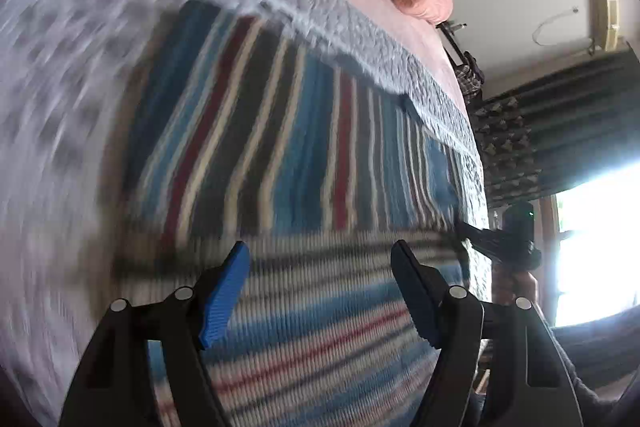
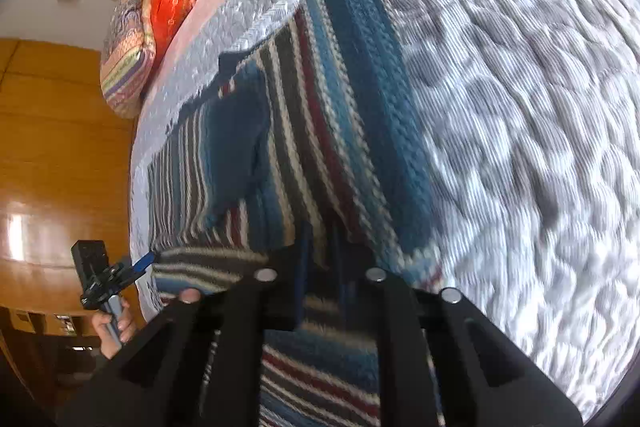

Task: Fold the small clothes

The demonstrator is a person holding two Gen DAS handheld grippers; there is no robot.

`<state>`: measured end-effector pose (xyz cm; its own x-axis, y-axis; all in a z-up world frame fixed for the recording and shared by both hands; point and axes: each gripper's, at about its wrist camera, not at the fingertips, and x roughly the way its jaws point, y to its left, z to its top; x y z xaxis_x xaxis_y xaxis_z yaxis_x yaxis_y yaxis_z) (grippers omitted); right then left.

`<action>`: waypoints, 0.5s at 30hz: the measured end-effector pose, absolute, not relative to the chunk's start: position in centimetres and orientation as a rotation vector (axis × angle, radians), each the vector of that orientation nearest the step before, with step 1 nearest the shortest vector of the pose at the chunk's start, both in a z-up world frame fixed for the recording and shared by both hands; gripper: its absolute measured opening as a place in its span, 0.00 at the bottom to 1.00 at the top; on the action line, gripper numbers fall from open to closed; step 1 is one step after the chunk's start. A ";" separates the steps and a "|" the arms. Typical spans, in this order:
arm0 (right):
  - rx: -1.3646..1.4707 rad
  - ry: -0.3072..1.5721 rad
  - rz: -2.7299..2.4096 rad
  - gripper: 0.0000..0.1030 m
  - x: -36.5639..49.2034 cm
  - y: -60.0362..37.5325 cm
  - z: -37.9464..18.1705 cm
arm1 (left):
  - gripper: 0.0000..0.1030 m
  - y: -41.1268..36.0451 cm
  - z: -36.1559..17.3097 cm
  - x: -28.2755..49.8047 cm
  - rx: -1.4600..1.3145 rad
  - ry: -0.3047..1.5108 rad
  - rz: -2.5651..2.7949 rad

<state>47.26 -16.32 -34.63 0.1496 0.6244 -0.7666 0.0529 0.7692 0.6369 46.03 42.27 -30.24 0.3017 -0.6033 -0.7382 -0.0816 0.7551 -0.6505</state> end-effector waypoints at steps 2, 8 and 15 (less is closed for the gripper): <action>0.635 1.360 0.457 0.38 45.6 -17.0 -32.9 | 0.76 43.0 -29.5 42.3 -0.695 1.261 -0.355; 0.612 1.427 0.409 0.62 35.8 -20.4 -30.2 | 0.80 44.8 -29.6 31.8 -0.735 1.386 -0.290; 0.711 1.598 0.297 0.65 23.7 -24.2 -33.2 | 0.81 45.7 -33.9 23.4 -0.858 1.584 -0.208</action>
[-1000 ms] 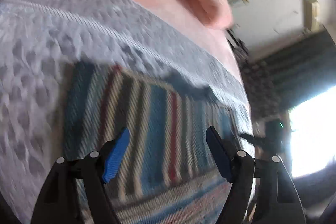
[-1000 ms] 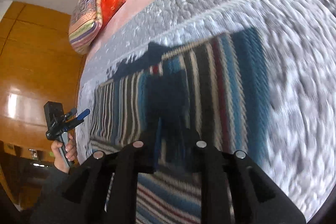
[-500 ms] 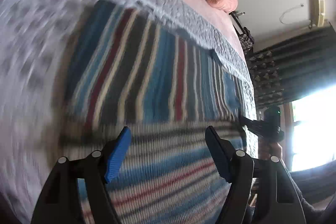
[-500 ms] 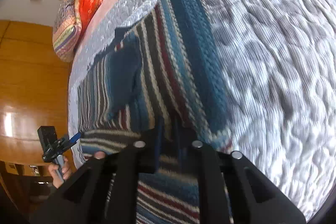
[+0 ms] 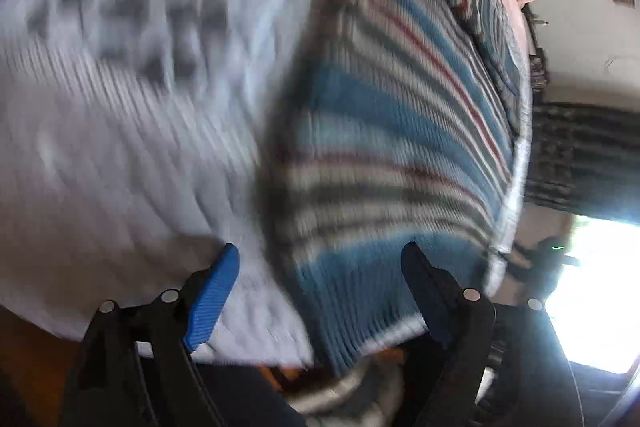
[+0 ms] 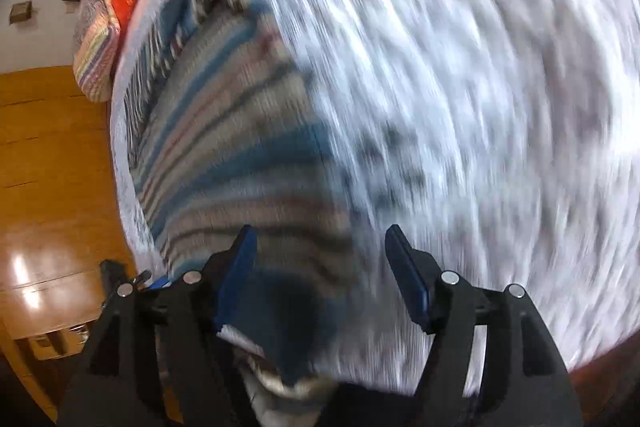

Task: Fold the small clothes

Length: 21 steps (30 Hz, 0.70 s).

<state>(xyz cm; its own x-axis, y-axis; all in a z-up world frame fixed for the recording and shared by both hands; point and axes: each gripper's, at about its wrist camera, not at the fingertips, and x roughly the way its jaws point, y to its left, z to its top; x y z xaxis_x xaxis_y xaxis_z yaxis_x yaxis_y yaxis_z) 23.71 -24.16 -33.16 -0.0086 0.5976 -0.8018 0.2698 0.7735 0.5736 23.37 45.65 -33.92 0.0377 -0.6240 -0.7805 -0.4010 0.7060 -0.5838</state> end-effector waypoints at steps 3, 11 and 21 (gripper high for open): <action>0.692 1.626 0.322 0.65 21.2 -22.4 -33.6 | 0.87 44.2 -34.3 22.2 -0.861 1.594 -0.261; 0.744 1.647 0.441 0.65 18.7 -16.1 -32.9 | 0.90 41.4 -34.0 21.4 -0.916 1.539 -0.282; 0.847 1.600 0.400 0.54 16.9 -16.6 -31.9 | 0.75 38.8 -33.7 20.9 -0.887 1.563 -0.260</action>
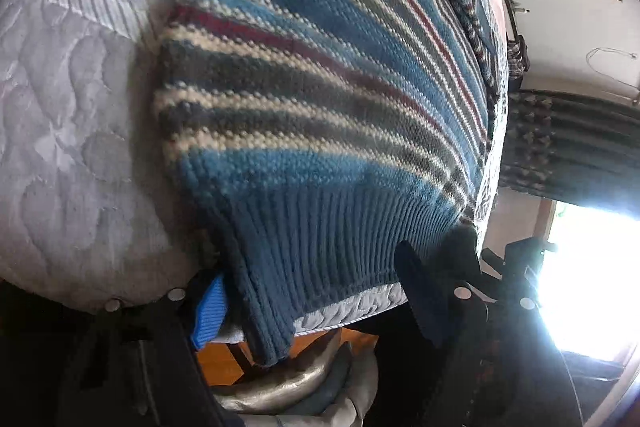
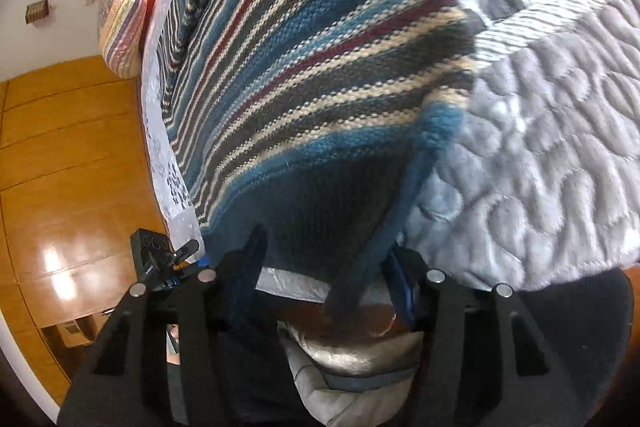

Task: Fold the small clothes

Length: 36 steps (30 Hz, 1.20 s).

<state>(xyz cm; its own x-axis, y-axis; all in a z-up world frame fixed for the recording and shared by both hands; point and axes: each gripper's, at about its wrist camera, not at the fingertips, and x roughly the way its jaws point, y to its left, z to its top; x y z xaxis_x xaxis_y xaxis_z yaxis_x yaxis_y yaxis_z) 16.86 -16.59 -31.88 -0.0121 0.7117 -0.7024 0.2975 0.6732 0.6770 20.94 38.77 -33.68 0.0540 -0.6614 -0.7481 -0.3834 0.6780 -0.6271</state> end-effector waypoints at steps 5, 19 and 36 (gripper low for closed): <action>0.870 1.592 0.376 0.27 16.6 -17.5 -32.6 | 0.38 37.9 -34.7 20.6 -0.942 1.598 -0.238; 0.924 1.370 0.542 0.07 16.3 -20.0 -25.5 | 0.08 41.9 -26.0 18.8 -1.084 1.271 -0.324; 0.841 1.273 0.612 0.07 31.9 -18.6 -19.7 | 0.08 43.2 -19.6 33.3 -1.009 1.196 -0.354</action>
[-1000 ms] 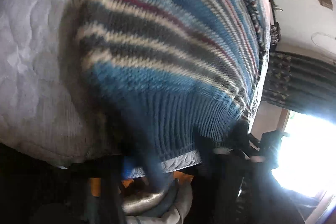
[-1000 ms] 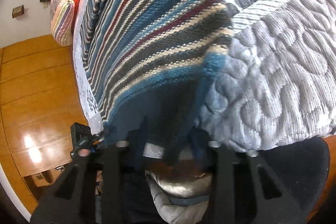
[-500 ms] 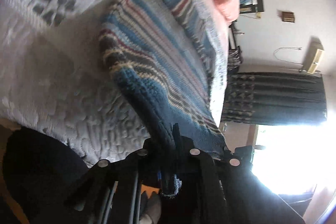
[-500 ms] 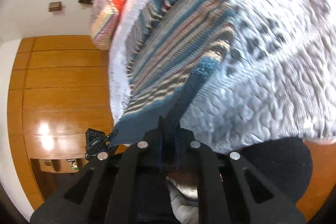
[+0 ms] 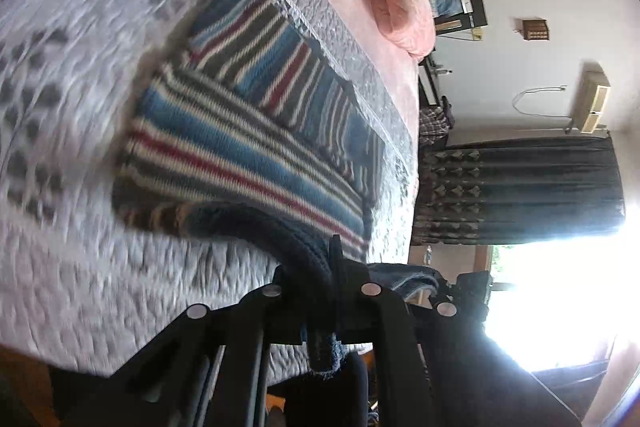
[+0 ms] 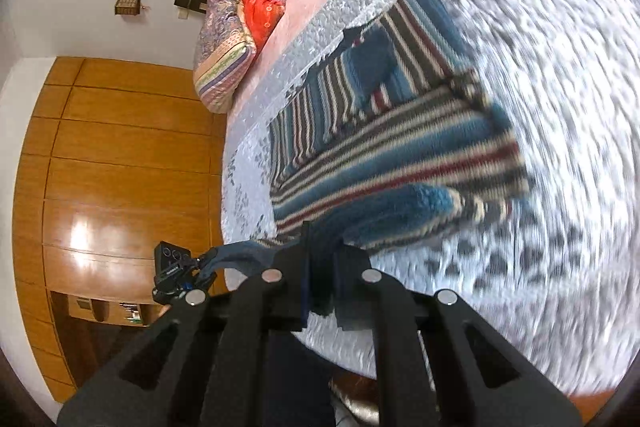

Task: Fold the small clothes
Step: 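Fold the hem up toward the collar with both grippers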

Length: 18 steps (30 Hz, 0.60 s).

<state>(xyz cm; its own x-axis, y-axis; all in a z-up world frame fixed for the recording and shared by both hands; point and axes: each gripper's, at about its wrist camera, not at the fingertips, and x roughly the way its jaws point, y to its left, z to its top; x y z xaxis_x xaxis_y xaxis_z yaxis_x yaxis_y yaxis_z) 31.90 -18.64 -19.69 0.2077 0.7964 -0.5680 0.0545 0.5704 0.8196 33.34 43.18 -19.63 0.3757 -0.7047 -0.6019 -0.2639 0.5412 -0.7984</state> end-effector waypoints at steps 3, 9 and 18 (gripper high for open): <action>0.845 1.306 0.598 0.07 35.4 -18.4 -21.4 | 0.08 43.5 -21.1 37.2 -1.004 1.227 -0.324; 0.814 1.380 0.567 0.07 41.6 -17.0 -25.3 | 0.08 43.7 -25.1 43.8 -0.974 1.308 -0.254; 0.849 1.469 0.514 0.17 47.7 -16.4 -31.9 | 0.25 44.9 -31.1 49.5 -1.026 1.345 -0.243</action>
<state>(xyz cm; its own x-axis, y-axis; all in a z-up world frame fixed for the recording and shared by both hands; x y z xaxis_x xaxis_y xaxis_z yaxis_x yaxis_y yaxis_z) 47.75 -16.39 -31.91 0.0749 0.7605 -0.6449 0.1918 0.6237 0.7578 49.51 44.86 -31.15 0.2727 -0.6779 -0.6827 -0.3966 0.5673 -0.7217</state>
